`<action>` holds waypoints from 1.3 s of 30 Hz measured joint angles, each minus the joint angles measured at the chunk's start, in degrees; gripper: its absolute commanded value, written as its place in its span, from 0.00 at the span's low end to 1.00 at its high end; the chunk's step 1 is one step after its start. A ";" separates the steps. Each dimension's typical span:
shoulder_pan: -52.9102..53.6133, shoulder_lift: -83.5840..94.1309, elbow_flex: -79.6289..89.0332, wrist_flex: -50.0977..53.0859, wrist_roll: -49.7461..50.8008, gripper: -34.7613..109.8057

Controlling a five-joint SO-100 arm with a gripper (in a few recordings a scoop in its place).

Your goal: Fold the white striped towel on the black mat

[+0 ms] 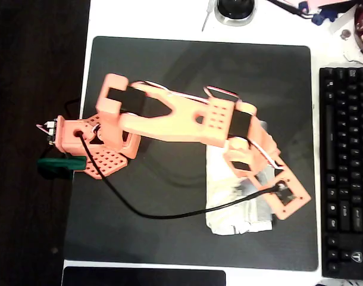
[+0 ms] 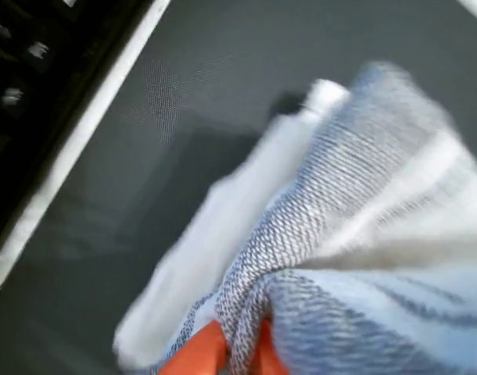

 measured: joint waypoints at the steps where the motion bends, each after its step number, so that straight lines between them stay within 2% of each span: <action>1: 0.00 -1.67 0.00 -1.41 -0.35 0.25; 6: -0.88 -5.98 -0.09 -6.68 -2.81 0.34; 12: -0.35 -3.87 -2.20 -4.13 -7.56 0.36; 20: -1.58 7.47 -8.26 10.02 -13.80 0.36; 25: -4.92 13.54 -4.13 19.78 -19.16 0.36; 28: -5.80 14.50 2.02 17.84 -20.83 0.35; 32: -7.56 11.87 7.56 8.17 -20.92 0.34; 39: -11.51 -2.55 2.64 1.93 -19.86 0.34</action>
